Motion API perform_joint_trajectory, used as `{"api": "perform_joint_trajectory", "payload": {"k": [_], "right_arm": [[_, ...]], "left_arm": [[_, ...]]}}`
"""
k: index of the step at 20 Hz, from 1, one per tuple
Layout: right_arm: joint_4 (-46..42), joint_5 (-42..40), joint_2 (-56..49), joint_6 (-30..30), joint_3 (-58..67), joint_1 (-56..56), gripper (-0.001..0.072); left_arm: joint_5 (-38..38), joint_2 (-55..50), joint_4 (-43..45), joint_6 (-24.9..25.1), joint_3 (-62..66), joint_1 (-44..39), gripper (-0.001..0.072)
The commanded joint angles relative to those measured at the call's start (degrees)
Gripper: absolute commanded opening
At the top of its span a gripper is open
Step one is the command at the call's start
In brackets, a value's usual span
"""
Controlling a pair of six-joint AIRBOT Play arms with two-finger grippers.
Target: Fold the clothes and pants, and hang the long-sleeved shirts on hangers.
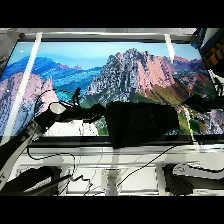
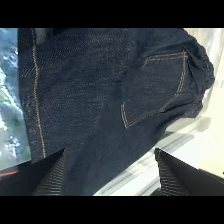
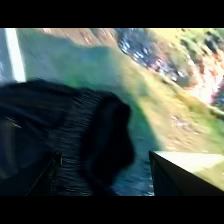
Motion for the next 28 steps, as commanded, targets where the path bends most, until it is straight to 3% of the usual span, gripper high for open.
{"api": "perform_joint_trajectory", "payload": {"k": [1, 5, 11, 15, 19, 22, 28], "right_arm": [[-5.88, -0.61, -2.38, -6.12, -1.9, 5.6, 0.0625], [-12.94, -3.02, -2.99, -8.5, -3.65, 13.27, 0.0627], [-16.04, -5.79, -7.52, -0.52, -3.61, 15.06, 0.0624], [-8.15, 3.67, -11.02, -4.0, -3.52, 15.21, 0.061], [1.64, 4.81, -13.33, -4.28, -3.56, 17.31, 0.0585], [7.45, 6.86, -14.99, -5.42, -3.56, 21.33, 0.0585], [8.87, 5.25, -15.1, -5.42, -3.56, 33.22, 0.0589]], "left_arm": [[0.07, 0.0, 0.04, 0.02, 0.04, 0.76, 0.0632], [0.07, 0.0, 0.04, 0.02, 0.04, 0.76, 0.0632], [0.07, 0.0, 0.04, 0.02, 0.04, 0.76, 0.0632], [0.33, 0.0, 0.04, 0.02, 0.04, 0.76, 0.0632], [0.46, 0.0, 0.04, 0.04, 0.04, 0.76, 0.0631], [1.33, -0.02, 1.09, 8.13, 0.04, 0.76, 0.0618], [2.16, -0.02, 1.95, 11.26, 0.04, 0.79, 0.0618]]}}
